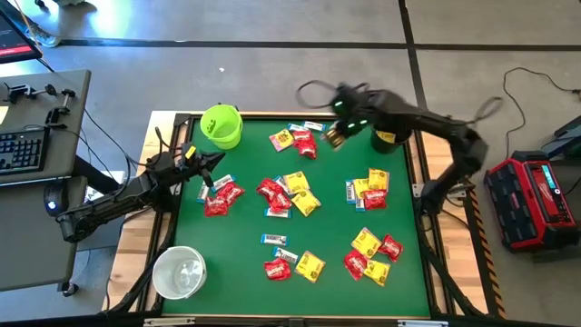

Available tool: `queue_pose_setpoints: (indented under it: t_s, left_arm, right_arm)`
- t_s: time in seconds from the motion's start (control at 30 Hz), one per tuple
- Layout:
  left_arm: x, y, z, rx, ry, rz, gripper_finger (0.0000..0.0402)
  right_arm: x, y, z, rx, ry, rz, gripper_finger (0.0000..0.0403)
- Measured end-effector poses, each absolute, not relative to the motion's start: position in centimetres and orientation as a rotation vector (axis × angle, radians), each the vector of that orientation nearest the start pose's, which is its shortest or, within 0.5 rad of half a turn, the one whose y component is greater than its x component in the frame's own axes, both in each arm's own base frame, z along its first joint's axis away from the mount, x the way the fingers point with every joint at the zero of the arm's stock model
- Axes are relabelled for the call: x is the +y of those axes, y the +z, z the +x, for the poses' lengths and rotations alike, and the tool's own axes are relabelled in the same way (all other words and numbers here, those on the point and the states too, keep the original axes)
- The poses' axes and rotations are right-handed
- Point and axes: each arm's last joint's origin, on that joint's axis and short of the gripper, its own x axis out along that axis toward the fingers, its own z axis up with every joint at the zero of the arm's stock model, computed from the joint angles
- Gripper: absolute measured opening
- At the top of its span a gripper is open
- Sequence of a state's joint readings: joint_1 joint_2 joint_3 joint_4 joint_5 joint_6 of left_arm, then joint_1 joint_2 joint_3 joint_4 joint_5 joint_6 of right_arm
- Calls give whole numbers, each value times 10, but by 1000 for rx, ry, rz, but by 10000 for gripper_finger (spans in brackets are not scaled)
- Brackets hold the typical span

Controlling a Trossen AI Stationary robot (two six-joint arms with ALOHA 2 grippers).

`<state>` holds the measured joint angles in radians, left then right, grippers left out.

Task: Sort candy by brand, put in halloween buckets
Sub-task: Put the yellow candy into the black bucket

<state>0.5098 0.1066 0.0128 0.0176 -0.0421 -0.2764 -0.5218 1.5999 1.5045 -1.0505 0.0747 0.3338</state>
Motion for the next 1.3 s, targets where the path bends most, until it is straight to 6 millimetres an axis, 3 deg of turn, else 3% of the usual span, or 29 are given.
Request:
queue_pose_setpoints:
  t_s: [0.23,0.43,0.8,1.13,1.3]
  left_arm:
    - [52,161,90,-2,567,-287,0]
    - [52,161,89,-4,571,-305,0]
    - [52,161,89,-10,575,-321,0]
    - [52,161,89,-18,584,-329,0]
    - [52,161,89,-18,585,-329,0]
  right_arm:
    - [-175,321,185,876,-1017,666,0]
    - [-184,294,148,873,-1150,731,0]
    - [-196,255,126,890,-1315,757,0]
    - [-199,255,126,845,-1343,758,3]
    - [-196,254,126,888,-1326,750,48]
